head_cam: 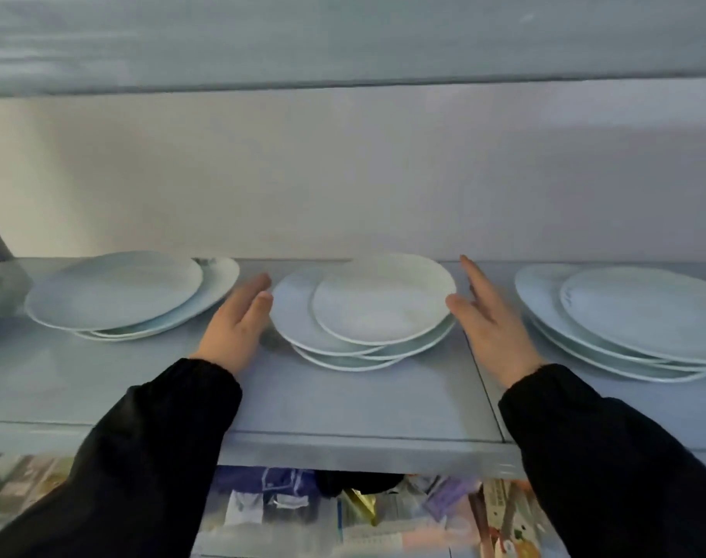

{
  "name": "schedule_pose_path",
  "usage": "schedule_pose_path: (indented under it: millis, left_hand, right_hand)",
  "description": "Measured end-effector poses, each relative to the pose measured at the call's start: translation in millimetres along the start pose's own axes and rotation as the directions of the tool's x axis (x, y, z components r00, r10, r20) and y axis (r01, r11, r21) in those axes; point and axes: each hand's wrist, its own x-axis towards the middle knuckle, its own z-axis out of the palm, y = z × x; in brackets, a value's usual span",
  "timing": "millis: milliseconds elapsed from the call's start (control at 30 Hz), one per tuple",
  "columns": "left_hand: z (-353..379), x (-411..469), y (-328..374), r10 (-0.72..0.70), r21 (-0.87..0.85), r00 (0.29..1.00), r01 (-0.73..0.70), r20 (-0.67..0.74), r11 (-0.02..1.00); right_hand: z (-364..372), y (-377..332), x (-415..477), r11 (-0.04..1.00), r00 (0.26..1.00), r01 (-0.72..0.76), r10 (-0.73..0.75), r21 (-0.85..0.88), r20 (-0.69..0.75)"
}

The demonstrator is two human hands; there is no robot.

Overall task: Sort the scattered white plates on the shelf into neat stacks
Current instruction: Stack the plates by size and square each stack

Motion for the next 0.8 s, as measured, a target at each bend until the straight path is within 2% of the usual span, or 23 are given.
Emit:
schedule_pose_path:
  millis: [200, 533, 800]
  left_hand:
    - [0, 3, -4, -0.006, -0.014, 1.000, 0.007, 0.029, 1.000]
    - [-2, 0, -2, 0.087, 0.155, 0.994, -0.096, 0.065, 0.983]
    - [-1, 2, -6, 0.063, 0.217, 0.995, -0.080, 0.081, 0.973]
  right_hand:
    - [2, 3, 4, 0.999, 0.998, -0.022, 0.025, -0.043, 0.059]
    - [1, 9, 1, 0.994, 0.999, -0.042, 0.044, -0.104, 0.020]
    - [3, 12, 1, 0.994, 0.997, -0.036, 0.043, -0.106, 0.066]
